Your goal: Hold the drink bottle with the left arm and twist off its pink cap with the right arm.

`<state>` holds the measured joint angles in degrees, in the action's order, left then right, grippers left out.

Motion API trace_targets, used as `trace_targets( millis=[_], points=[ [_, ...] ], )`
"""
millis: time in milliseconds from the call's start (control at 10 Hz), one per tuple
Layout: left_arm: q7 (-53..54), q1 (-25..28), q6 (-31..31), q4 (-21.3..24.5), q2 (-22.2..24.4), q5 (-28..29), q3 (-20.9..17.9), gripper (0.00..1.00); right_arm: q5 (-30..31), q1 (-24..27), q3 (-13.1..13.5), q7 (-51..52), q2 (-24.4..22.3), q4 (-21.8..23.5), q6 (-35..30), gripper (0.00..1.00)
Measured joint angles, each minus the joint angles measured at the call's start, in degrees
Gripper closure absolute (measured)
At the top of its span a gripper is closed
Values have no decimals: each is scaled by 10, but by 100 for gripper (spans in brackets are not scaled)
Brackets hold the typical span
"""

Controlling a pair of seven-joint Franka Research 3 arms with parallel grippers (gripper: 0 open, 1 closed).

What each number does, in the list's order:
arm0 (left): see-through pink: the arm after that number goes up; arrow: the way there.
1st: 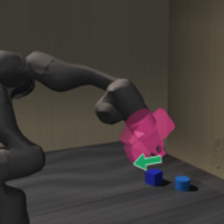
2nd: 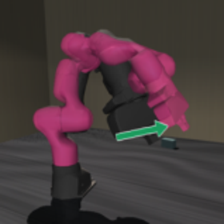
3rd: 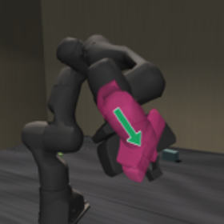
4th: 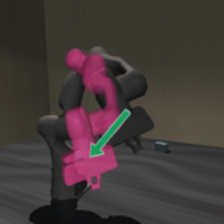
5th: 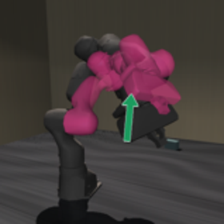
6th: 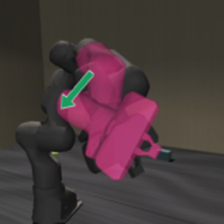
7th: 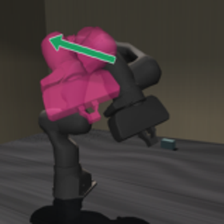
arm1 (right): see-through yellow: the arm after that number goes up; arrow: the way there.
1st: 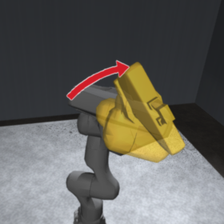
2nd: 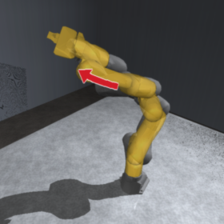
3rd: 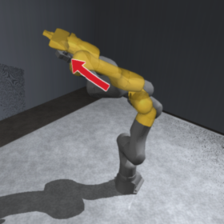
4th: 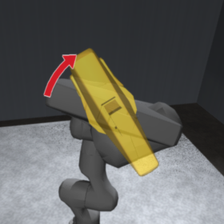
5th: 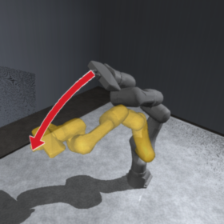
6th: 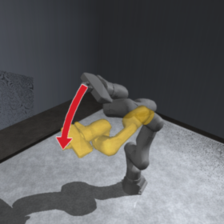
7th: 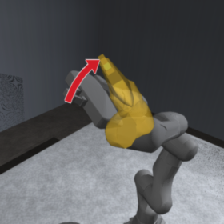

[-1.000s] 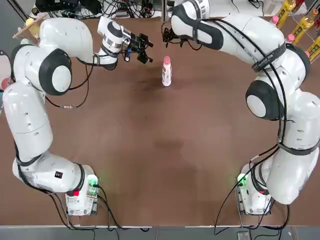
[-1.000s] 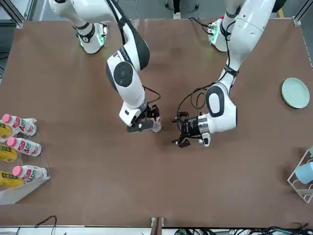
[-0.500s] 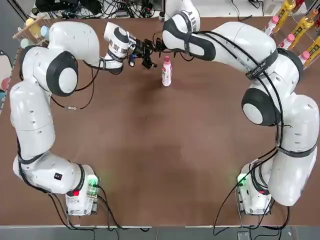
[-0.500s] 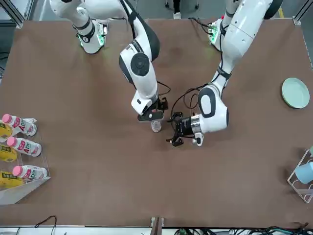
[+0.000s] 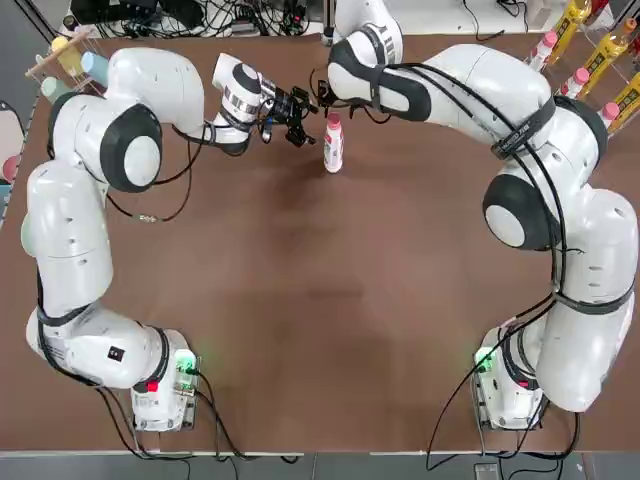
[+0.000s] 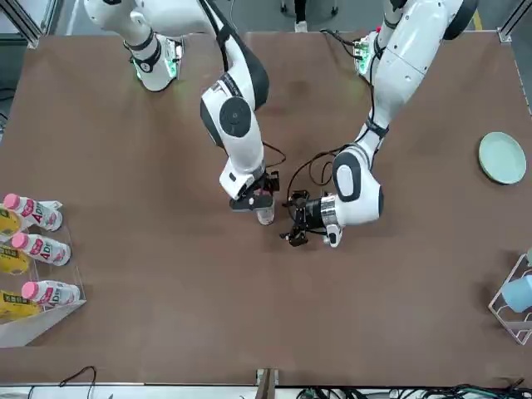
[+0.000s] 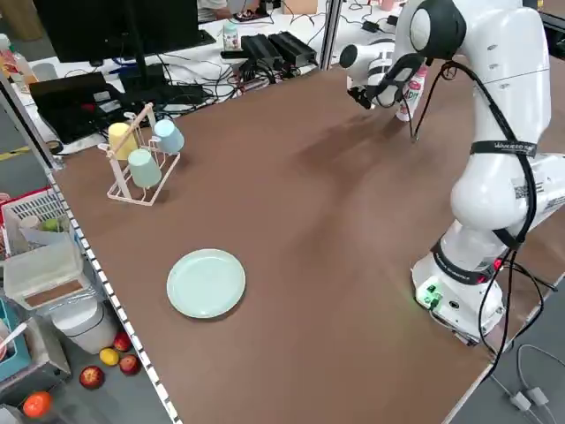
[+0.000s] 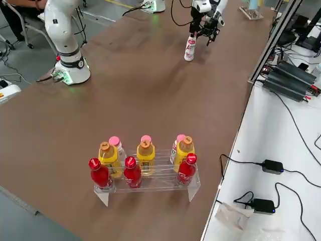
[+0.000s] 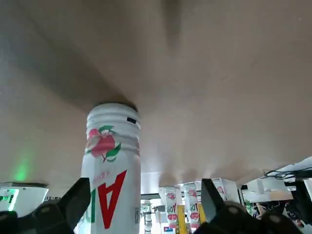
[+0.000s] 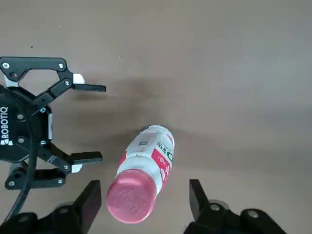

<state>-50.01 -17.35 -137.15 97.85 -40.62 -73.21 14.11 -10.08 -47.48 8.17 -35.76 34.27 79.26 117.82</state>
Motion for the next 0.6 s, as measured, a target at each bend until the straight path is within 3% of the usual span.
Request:
trace_targets(
  millis=[600],
  points=[
    [20,-30,-3,-3,-10,-37,-2,0,0,-5,-2,0,0,0,0,20]
  ],
)
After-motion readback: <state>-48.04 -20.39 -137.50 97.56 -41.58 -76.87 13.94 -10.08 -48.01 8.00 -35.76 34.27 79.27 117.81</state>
